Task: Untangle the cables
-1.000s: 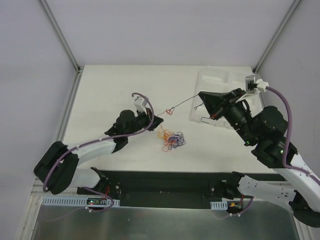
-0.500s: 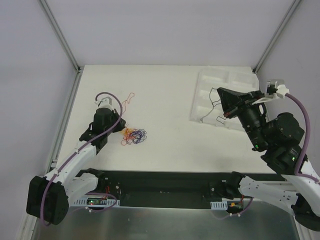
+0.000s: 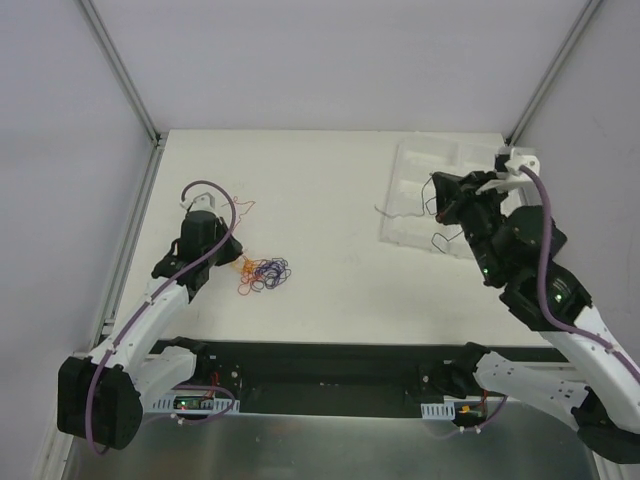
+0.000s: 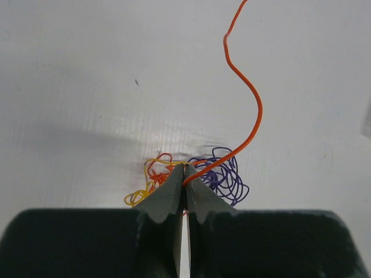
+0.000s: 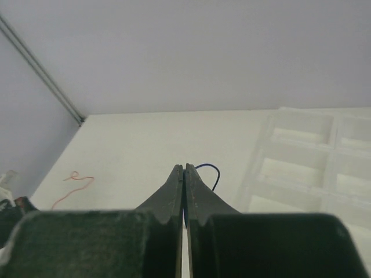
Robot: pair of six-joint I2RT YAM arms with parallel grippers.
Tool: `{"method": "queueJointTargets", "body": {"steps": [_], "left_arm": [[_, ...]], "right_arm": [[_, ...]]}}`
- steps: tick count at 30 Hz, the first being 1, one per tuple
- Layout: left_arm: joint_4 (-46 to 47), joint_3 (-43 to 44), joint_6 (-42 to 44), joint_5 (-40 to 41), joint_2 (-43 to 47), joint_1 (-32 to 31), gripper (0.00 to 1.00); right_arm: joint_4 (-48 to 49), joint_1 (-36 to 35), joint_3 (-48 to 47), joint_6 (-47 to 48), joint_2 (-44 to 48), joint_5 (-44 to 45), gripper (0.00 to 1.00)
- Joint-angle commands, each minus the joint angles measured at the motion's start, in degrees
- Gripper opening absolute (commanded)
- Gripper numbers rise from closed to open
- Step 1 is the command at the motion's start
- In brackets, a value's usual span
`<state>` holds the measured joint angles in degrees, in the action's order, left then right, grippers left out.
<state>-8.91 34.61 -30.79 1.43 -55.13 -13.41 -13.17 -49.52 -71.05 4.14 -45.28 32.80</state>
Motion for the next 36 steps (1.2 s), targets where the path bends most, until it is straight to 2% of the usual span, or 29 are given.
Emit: {"method": "queueJointTargets", "body": {"steps": [1,3,6,9,14,21,27,36], "left_arm": [[-0.41,0.72,1.95,-1.34,-0.94,0.49,0.00],[0.46,0.98,1.52,-5.19,-1.64,0.49,0.00],[1.70,2.56,3.35,-9.16,-2.70,0.49,0.00],[1.70,2.57,4.59,-10.39,-2.87,0.49,0.00],[1.79,3.79,4.68,-15.40,-3.93,0.49,0.00],[2.40,3.89,2.66,-20.58,-4.81,0.58,0.00],[4.77,0.90,0.11,-22.26,-2.61,0.58,0.00],[6.27,0.19,-0.85,-23.67,-0.07,0.58,0.00]], "right_arm": [[-4.40,8.44,-0.59,-1.67,-5.16,-7.54,0.00],[-4.59,13.89,0.55,-2.82,-7.19,-13.52,0.00],[-5.37,22.24,1.00,-1.51,-10.87,-27.48,0.00],[-10.80,28.58,-2.51,1.29,-15.44,-35.86,0.00],[-17.33,31.06,-4.63,9.21,-19.58,-34.56,0.00],[-17.59,35.45,-5.15,14.39,-23.09,-42.46,0.00],[-17.77,40.46,-6.38,15.72,-28.28,-48.43,0.00],[-20.14,41.08,-16.40,17.48,-39.00,-54.23,0.00]]}}
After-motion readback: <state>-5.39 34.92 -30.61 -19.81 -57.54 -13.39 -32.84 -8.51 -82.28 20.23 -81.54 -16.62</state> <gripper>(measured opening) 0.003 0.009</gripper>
